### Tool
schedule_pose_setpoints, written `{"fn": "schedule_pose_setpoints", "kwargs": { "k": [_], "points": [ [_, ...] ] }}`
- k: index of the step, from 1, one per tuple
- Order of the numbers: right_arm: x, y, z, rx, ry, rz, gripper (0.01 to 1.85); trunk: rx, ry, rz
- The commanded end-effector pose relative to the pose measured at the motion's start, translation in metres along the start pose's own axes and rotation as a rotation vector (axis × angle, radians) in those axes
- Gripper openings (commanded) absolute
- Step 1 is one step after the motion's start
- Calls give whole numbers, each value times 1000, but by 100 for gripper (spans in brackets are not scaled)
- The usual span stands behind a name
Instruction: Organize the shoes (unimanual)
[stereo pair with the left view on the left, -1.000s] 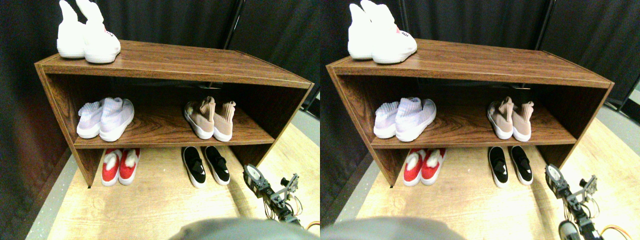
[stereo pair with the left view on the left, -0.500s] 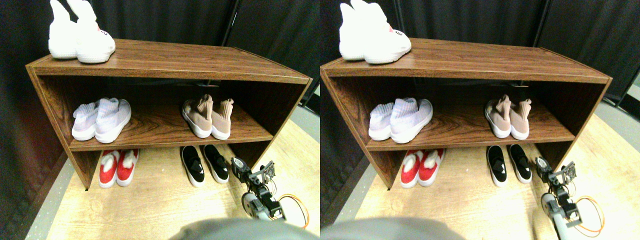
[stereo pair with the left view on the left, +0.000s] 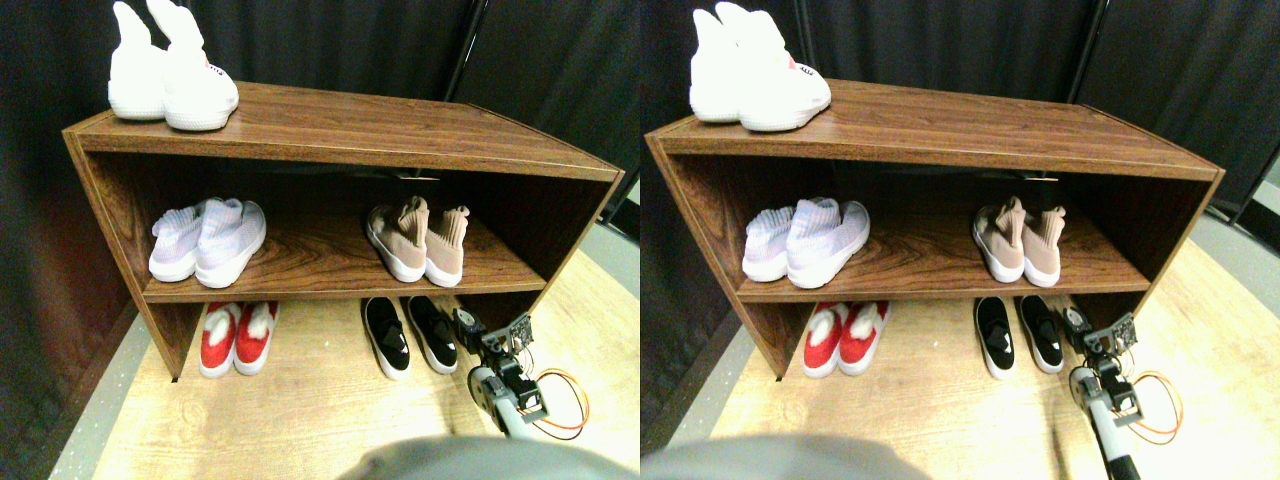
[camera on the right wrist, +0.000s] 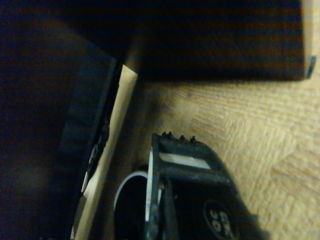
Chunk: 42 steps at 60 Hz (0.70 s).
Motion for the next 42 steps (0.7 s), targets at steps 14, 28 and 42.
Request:
{"fn": "schedule_pose_setpoints", "kwargs": {
  "k": [14,28,42],
  "points": [
    [3,-11,-18,-29,29,29,6,-50,1,21],
    [8,-6,-31,4,73,8,6,-72,7,42],
    [1,-2,-38,-26,86,31,6,-86,8,56]
  ]
}}
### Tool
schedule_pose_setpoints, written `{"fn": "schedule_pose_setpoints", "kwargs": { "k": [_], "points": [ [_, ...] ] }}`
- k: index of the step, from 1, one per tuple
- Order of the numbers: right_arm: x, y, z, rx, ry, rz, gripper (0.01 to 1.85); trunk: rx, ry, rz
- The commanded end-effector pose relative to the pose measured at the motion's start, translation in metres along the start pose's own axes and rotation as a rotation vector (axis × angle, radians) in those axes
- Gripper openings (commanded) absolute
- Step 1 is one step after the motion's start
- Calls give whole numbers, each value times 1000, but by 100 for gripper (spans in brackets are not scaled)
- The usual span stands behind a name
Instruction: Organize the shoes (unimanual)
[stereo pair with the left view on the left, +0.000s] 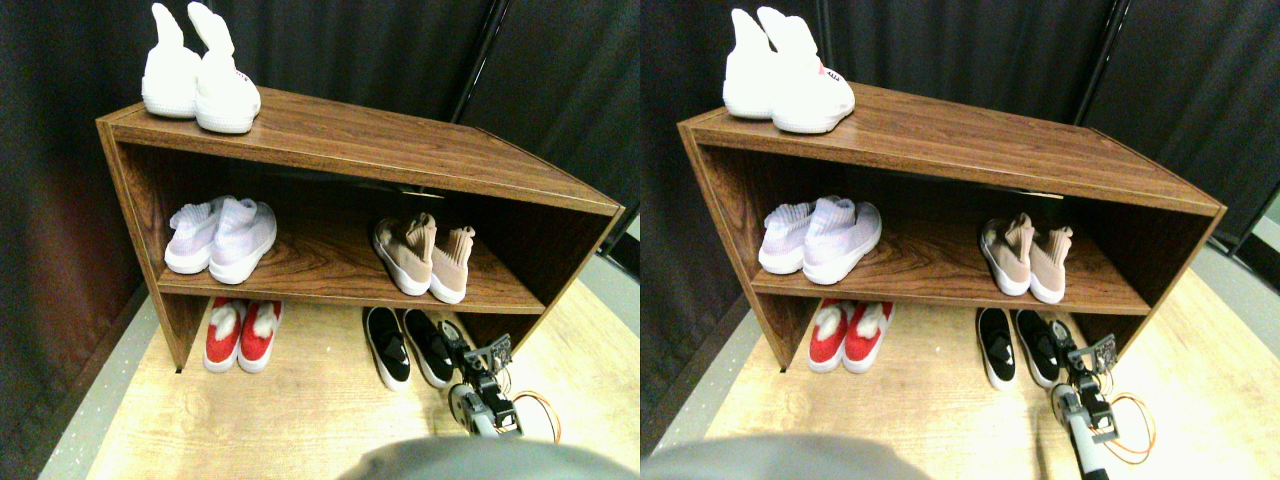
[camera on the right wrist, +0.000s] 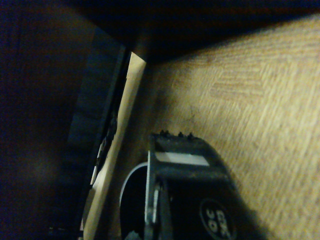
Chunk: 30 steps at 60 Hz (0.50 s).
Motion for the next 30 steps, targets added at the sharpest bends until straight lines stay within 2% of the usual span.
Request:
{"fn": "schedule_pose_setpoints", "kwargs": {
  "k": [1,16,23,30],
  "points": [
    [-4,-3,-7,-4,47,-11,6,-30,20,20],
    [-17,5,-22,18,51,-6,6,-39,18,27],
    [-22,6,-30,-23,49,2,6,-43,16,28],
    [-23,5,-35,-36,56,14,6,-44,14,30]
  ]
}}
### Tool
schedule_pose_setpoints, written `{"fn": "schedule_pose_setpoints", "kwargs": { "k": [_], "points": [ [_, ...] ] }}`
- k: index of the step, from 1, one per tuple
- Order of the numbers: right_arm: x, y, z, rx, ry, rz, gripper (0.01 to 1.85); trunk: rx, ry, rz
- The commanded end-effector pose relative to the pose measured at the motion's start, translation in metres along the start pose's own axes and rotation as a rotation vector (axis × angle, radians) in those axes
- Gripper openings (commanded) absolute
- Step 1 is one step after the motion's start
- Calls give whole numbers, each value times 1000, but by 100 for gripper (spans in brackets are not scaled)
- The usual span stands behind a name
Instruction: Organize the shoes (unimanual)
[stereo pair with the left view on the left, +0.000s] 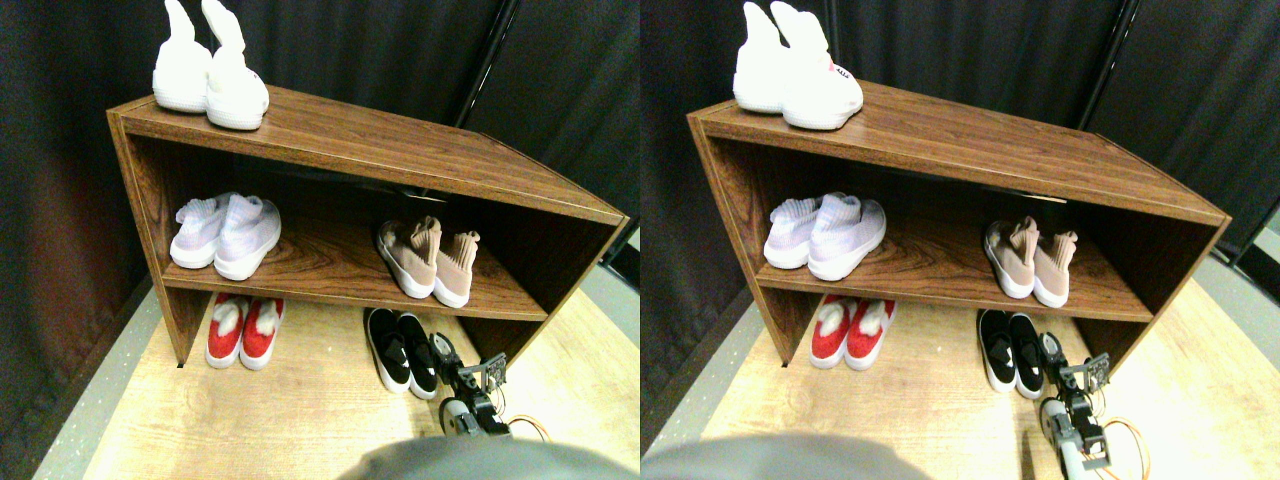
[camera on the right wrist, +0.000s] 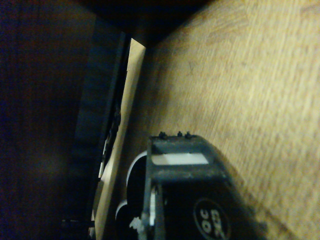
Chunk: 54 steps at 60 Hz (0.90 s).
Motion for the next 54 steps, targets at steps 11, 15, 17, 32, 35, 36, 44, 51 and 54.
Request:
{"fn": "schedule_pose_setpoints", "kwargs": {
  "k": [11,15,17,32,35,36,44,51,54],
  "points": [
    [10,-5,2,46,-24,-23,6,-21,13,16],
    [15,-6,9,31,-44,-25,6,-14,10,10],
    [17,-6,11,29,-57,-28,6,-12,7,7],
    [9,9,30,-48,-53,-13,6,7,1,-15],
    [-2,18,33,-80,-28,15,6,11,-2,-18],
    [-4,19,33,-79,-22,22,6,11,-2,-18],
    [-28,32,37,-108,21,101,6,18,-12,-24],
    [-56,38,37,-139,26,168,6,24,-21,-33],
    [-66,40,37,-151,38,189,6,29,-29,-37]
  ]
}}
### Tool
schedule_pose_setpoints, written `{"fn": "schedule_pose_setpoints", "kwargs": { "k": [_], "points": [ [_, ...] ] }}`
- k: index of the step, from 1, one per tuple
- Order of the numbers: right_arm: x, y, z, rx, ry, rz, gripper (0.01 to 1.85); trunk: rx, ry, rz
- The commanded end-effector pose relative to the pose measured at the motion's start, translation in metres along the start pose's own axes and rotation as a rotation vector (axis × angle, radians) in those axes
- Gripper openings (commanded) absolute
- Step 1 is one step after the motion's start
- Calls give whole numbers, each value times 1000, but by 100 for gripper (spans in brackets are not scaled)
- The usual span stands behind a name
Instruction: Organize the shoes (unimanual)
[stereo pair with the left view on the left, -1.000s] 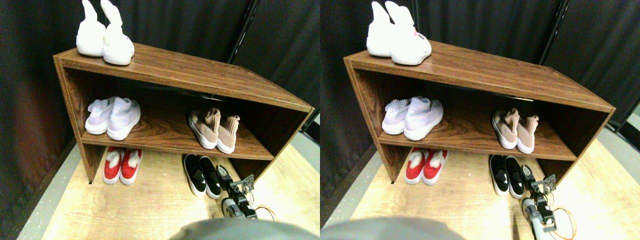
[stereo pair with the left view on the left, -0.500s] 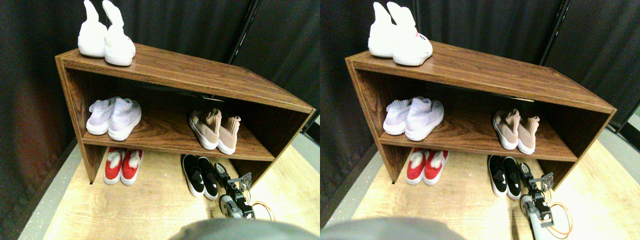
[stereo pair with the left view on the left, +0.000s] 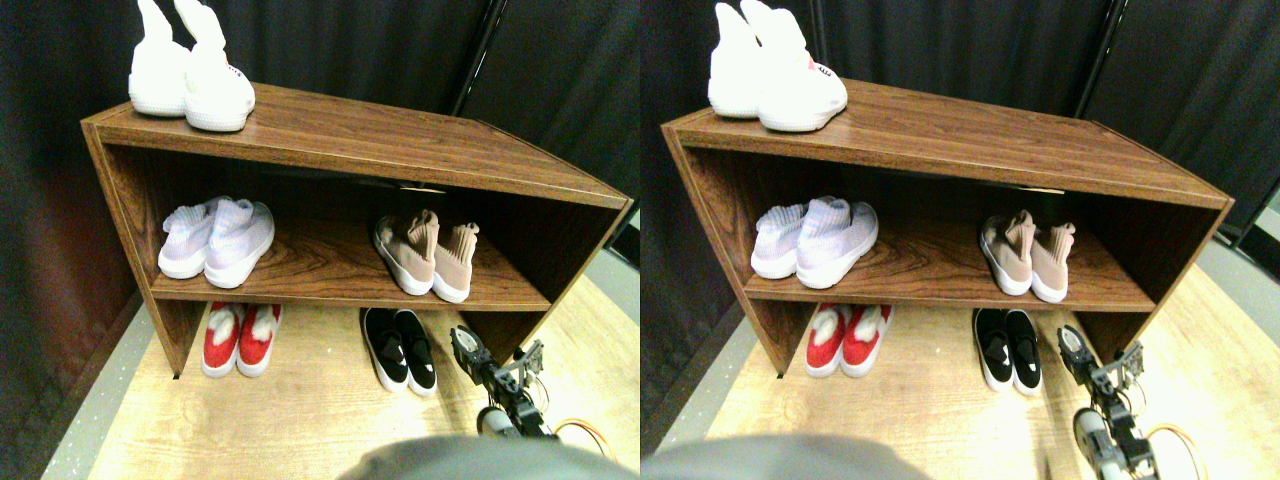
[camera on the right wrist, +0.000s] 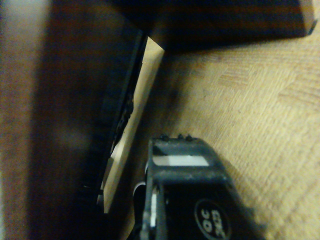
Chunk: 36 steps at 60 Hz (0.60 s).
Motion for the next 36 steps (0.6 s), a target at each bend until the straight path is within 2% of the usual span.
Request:
{"fn": "schedule_pose_setpoints", "kwargs": {
  "k": [1,10,12,16,22,25,26,29,31,36],
  "points": [
    [-23,17,5,-39,-15,71,6,-2,-33,-11],
    [-50,23,5,-37,28,150,6,7,-48,-26],
    [-52,24,5,-57,27,162,6,10,-55,-30],
    [-65,27,5,-85,34,194,6,12,-64,-37],
    [-82,33,5,-48,55,243,6,17,-78,-45],
    [-91,36,6,-26,65,276,6,23,-92,-52],
    [-93,37,6,-23,65,280,6,23,-92,-52],
    [-104,44,8,-35,52,310,6,27,-106,-59],
    [-106,45,8,-35,50,316,6,29,-110,-60],
    [-123,57,11,-71,11,364,6,34,-122,-66]
  ]
}}
